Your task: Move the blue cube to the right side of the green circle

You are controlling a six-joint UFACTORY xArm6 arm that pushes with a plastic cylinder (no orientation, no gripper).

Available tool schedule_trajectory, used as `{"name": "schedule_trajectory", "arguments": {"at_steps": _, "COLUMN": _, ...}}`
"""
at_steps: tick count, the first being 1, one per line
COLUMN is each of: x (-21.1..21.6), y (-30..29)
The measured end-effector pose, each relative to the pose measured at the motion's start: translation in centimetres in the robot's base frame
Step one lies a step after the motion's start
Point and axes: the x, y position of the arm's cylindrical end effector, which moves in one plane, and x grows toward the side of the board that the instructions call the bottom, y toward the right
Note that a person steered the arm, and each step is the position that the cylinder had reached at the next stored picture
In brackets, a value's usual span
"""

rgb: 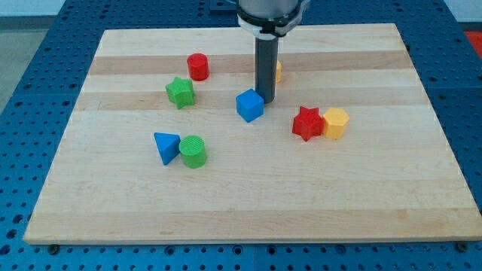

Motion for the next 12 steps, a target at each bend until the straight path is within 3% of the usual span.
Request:
{"name": "schedule_trajectory", "arguments": {"at_steps": 5, "x": 1.2, "y": -8.6}}
{"name": "schedule_trajectory", "arguments": {"at_steps": 7, "x": 4.8, "y": -8.6}}
{"name": "schedule_trajectory", "arguments": {"at_steps": 10, "x": 3.9, "y": -6.7}}
{"name": "schedule_trajectory", "arguments": {"at_steps": 12, "x": 6.5, "y": -6.6}}
